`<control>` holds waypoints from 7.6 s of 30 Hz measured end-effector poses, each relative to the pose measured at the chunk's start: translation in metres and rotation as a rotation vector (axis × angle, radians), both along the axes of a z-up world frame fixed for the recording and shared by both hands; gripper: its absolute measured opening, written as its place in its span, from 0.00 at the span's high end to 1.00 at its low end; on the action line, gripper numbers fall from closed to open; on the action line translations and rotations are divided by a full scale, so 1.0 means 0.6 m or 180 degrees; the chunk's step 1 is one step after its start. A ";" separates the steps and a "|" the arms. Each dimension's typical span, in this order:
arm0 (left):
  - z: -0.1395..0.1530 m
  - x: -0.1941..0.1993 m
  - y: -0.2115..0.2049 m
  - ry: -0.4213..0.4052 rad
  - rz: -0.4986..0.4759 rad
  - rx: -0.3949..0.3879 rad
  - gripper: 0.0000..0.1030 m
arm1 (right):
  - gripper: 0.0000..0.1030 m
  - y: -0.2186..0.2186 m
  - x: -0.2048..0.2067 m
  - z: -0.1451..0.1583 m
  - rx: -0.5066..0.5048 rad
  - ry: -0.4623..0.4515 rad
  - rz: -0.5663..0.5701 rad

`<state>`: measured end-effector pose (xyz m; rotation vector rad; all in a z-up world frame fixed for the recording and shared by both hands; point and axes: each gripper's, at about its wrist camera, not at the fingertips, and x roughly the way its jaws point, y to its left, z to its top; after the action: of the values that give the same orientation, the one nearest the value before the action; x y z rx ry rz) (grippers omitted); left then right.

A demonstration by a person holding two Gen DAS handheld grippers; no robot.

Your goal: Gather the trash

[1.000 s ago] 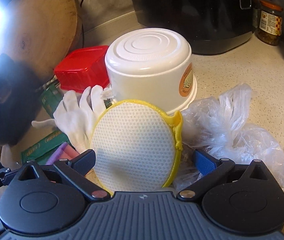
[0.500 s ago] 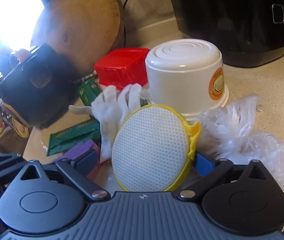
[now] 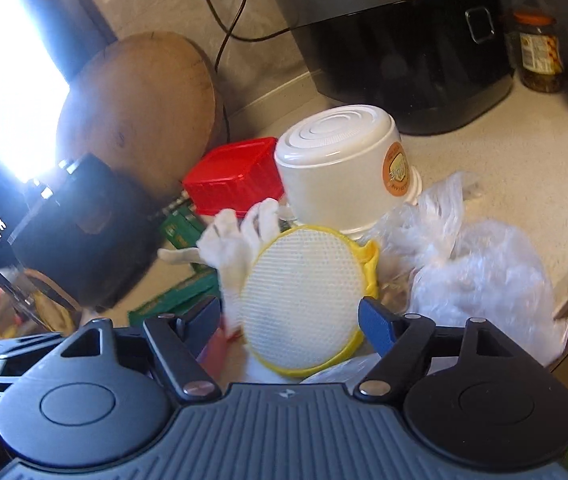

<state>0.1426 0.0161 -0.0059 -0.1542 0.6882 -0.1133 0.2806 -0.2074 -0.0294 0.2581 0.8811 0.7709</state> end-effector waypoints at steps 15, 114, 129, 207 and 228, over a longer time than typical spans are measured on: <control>-0.076 0.207 0.056 0.0359 0.0019 -0.0721 0.63 | 0.81 -0.009 0.009 -0.037 -0.0391 -0.0055 -0.0373; -0.004 -0.017 -0.010 0.0233 -0.1151 -0.0997 0.82 | 0.22 -0.075 -0.208 0.033 -0.1134 -0.0255 -0.1652; -0.180 0.133 -0.273 0.1367 -0.1699 -0.0339 0.79 | 0.21 -0.319 -0.128 -0.333 -0.0520 0.2025 -0.2025; -0.060 0.171 0.060 0.0192 0.0422 0.0044 0.78 | 0.08 -0.087 -0.188 -0.035 -0.1540 -0.0147 -0.1811; 0.003 -0.046 0.137 0.0196 0.1092 0.0188 0.74 | 0.08 0.161 -0.056 0.008 -0.0848 -0.0590 -0.0137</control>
<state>0.1152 0.0983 -0.0041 -0.2174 0.7162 0.2412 0.2468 -0.1106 -0.0249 -0.0299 0.7895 0.6185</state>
